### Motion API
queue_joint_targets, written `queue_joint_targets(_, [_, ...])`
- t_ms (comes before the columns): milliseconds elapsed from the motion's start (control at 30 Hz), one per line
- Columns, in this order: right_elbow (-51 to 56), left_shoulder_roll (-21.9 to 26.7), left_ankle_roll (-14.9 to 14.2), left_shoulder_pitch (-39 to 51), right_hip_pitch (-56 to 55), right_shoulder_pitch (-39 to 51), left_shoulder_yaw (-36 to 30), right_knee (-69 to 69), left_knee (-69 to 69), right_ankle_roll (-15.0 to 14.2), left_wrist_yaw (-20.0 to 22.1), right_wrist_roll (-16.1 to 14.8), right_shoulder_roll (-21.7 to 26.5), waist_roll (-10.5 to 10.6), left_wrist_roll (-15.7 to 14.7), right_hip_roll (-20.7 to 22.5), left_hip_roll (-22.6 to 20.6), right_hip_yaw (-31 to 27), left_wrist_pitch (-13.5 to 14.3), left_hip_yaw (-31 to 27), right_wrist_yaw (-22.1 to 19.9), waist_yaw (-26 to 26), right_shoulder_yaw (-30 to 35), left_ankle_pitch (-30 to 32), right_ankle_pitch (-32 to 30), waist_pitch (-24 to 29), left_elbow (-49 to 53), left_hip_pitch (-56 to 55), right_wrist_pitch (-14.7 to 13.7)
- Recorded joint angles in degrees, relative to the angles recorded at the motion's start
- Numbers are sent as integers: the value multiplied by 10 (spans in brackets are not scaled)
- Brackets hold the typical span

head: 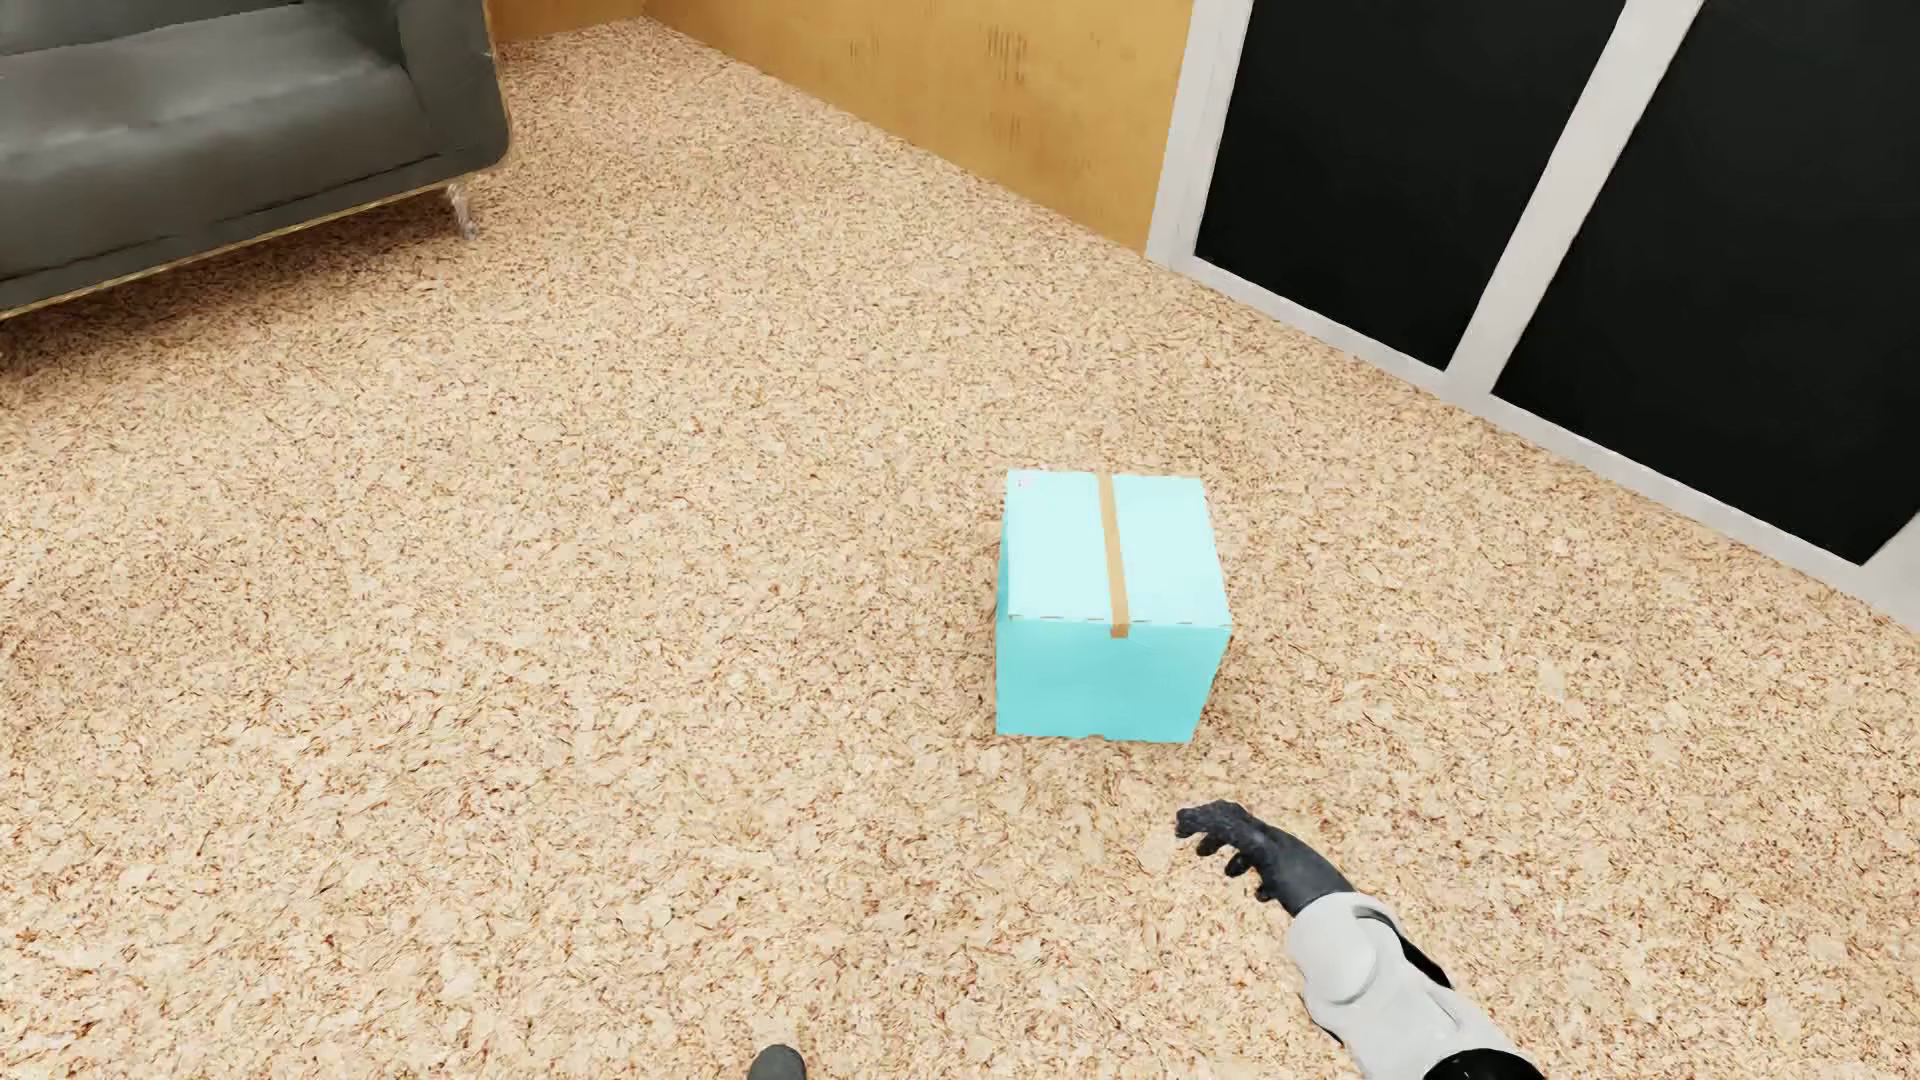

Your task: Perch on the cyan box

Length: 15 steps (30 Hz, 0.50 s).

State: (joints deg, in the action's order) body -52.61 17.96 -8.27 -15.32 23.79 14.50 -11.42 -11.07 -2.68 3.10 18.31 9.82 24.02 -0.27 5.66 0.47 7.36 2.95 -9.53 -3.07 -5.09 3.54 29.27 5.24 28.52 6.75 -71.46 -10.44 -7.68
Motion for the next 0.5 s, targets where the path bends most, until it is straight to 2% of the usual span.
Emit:
queue_joint_targets(33, [16, 4, -44, -21, 24, 1, 4, -11, -11, -15, 7, 5, 0, 4, -15, -5, 14, -6, 1, -38, -14, 1, 3, 22, 15, -3, -1, 0, 4])
queue_joint_targets(67, [34, 3, -68, -27, 32, -3, 17, -47, -74, -33, -10, 10, 2, 4, -7, -23, 5, -11, 16, -30, 6, 6, 5, 50, 25, 2, -6, -5, -6])
queue_joint_targets(100, [44, 6, -53, -26, 13, -13, 24, -108, -125, -37, -15, 37, -8, -4, 5, -40, 1, -22, 11, -8, 16, 5, -15, 47, 37, -5, -11, -13, 4])
queue_joint_targets(133, [32, 8, -46, -13, -6, -24, 16, -197, -146, -58, -8, 32, -21, -9, 29, -58, -6, -31, 21, 4, 15, 1, -33, 9, 10, 7, -20, 14, -12])
queue_joint_targets(167, [-3, -1, -35, -1, -54, -32, 19, -327, -136, -91, -11, 42, -32, -2, 42, -78, -3, -36, 29, 26, 7, -12, -28, -13, -40, 18, -20, 64, -11])
queue_joint_targets(200, [-7, -3, -21, 17, -125, -48, 7, -449, -121, -115, -20, 30, -30, 1, 51, -92, -5, -56, 17, 27, 39, -29, -29, -27, -83, 13, -13, 88, -12])
queue_joint_targets(233, [-40, 7, -12, 43, -198, -54, -7, -556, -115, -81, -5, 70, -41, 0, 75, -96, -6, -55, 33, 40, 36, -39, -34, -51, -99, 20, -1, 113, 3])
queue_joint_targets(267, [-64, 20, 18, 70, -253, -64, -21, -613, -104, -51, -28, 71, -45, 6, 91, -93, -11, -52, 30, 62, 67, -54, -53, -54, -81, 26, 21, 141, -1])
queue_joint_targets(300, [-89, 30, 35, 103, -310, -77, -44, -633, -82, -44, -32, 92, -52, 12, 90, -90, -18, -60, 47, 66, 48, -62, -61, -61, -78, 38, 32, 173, 16])
queue_joint_targets(333, [-124, 48, 34, 141, -351, -91, -59, -623, -52, -71, -31, 91, -62, 9, 106, -88, -28, -56, 58, 82, 45, -78, -82, -77, -61, 49, 29, 209, 18])
queue_joint_targets(367, [-148, 64, 46, 167, -386, -112, -85, -567, -24, -80, -16, 80, -69, 7, 95, -76, -33, -66, 44, 89, 43, -90, -97, -82, -52, 50, 35, 238, 22])
queue_joint_targets(400, [-173, 89, 42, 194, -402, -124, -92, -479, 13, -69, -22, 77, -72, 5, 84, -62, -42, -71, 64, 96, 38, -101, -115, -87, -50, 54, 44, 274, 27])
queue_joint_targets(433, [-186, 112, 45, 208, -391, -149, -111, -358, 22, -50, 6, 72, -69, 1, 88, -53, -47, -67, 49, 101, 38, -108, -129, -102, -70, 49, 49, 299, 35])
queue_joint_targets(467, [-189, 134, 52, 223, -353, -166, -110, -235, 28, 22, -24, 74, -58, -5, 70, -17, -64, -16, 92, 113, 32, -109, -133, -120, -116, 59, 58, 335, 26])
queue_joint_targets(500, [-191, 154, 65, 237, -337, -183, -101, -167, 10, 113, -18, 85, -54, -19, 59, 28, -82, 42, 90, 133, 24, -105, -156, -143, -164, 59, 64, 343, 34])
